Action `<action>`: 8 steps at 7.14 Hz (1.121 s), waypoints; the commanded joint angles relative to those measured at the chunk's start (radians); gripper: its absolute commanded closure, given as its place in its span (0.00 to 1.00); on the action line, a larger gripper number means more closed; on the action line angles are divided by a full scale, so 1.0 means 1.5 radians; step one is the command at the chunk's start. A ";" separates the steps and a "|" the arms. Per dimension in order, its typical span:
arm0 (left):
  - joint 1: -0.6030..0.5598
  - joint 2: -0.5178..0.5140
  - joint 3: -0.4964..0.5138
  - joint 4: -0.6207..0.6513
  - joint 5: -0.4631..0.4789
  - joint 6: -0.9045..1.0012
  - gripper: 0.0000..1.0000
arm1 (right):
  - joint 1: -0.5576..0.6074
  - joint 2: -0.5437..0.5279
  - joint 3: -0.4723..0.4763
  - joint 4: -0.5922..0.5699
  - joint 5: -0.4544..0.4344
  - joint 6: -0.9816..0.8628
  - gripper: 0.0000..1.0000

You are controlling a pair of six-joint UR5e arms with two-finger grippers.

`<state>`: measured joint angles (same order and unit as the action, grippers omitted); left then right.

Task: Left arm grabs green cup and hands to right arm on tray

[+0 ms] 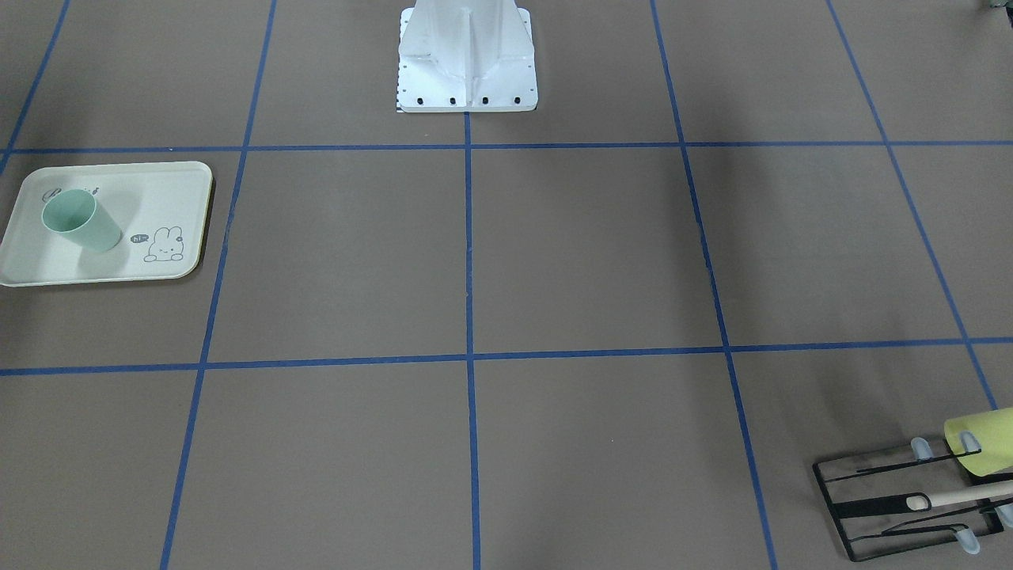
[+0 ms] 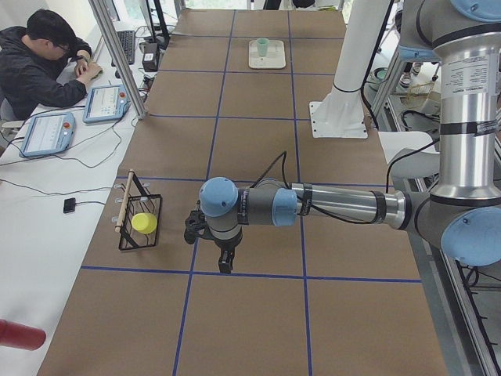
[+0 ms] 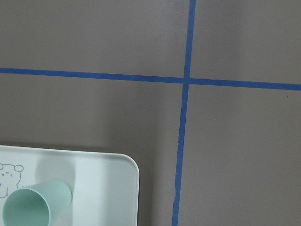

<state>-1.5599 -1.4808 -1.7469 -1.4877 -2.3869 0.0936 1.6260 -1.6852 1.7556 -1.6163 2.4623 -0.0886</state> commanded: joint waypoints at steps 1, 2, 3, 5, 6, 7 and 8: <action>-0.002 -0.003 0.000 0.001 0.000 0.000 0.00 | 0.000 0.002 0.001 0.001 -0.002 0.001 0.01; -0.002 -0.003 -0.001 0.001 0.000 0.000 0.00 | 0.000 0.002 0.001 0.001 -0.002 0.001 0.01; -0.002 -0.004 -0.001 0.001 0.001 0.000 0.00 | 0.000 0.001 0.002 0.001 -0.002 0.001 0.01; -0.007 -0.005 -0.001 0.003 0.002 0.000 0.00 | 0.000 0.001 0.008 0.001 0.001 0.003 0.01; -0.008 -0.005 0.002 0.003 0.002 0.000 0.00 | 0.000 0.002 0.009 0.002 0.001 0.003 0.01; -0.008 -0.005 0.001 0.002 0.002 0.000 0.00 | 0.000 0.003 0.008 0.002 -0.001 0.003 0.01; -0.008 -0.005 0.002 0.002 0.002 0.001 0.00 | 0.000 0.001 0.007 0.002 -0.001 0.004 0.01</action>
<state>-1.5717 -1.4879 -1.7455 -1.4845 -2.3839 0.0939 1.6260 -1.6827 1.7669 -1.6140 2.4615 -0.0841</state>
